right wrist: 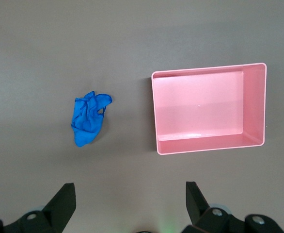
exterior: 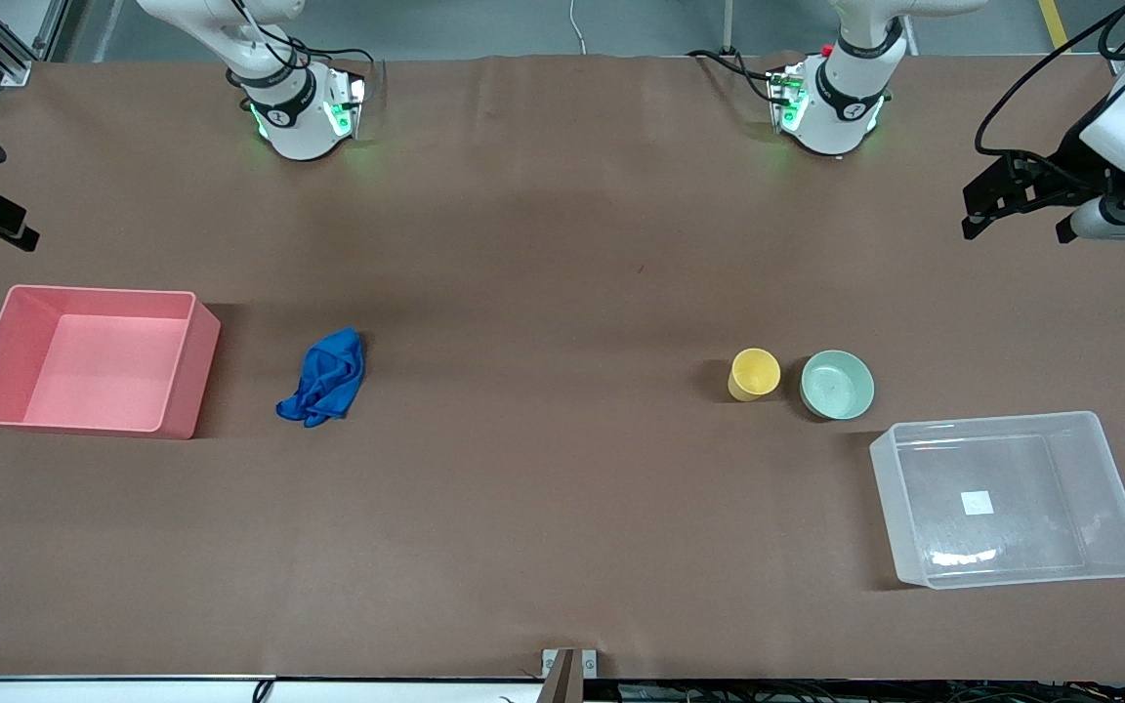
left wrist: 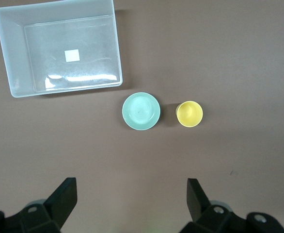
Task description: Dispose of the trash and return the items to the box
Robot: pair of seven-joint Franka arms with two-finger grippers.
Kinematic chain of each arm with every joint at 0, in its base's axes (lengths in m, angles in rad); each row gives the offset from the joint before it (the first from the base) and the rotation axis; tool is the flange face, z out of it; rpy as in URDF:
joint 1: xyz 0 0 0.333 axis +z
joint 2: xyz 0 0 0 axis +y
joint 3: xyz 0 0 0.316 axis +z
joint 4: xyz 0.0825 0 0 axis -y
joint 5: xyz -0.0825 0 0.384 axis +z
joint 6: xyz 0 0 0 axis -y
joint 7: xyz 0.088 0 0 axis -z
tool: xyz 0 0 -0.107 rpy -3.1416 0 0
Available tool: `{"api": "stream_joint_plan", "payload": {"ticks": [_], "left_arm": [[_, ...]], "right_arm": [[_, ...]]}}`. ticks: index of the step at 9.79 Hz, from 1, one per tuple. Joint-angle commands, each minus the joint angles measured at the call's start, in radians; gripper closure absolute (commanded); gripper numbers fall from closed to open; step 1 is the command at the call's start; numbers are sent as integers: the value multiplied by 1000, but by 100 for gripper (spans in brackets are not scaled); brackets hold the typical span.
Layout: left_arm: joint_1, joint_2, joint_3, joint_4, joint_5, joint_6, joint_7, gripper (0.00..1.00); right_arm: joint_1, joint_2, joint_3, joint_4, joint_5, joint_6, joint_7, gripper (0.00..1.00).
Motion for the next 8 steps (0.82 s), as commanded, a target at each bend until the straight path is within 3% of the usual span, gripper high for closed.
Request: {"api": "stream_joint_plan", "payload": {"ticks": [1,5,6,8], "left_arm": [[-1,-17,4,-48,-13,3,-7,0],[4,6,7,-40,-9,35,16,0],[8,15,9,-42,-11,48,-4,0],[39,50,9,-51,-13,52,19,0]], "right_arm": [[-1,-9,-1,-4,19,-5,-7,0],[14,-9,9,-22,19,-13,-7,0],[29,0,52,-53,16,1,20,0],[39,22,110,-203,4,176,132,0]]}}
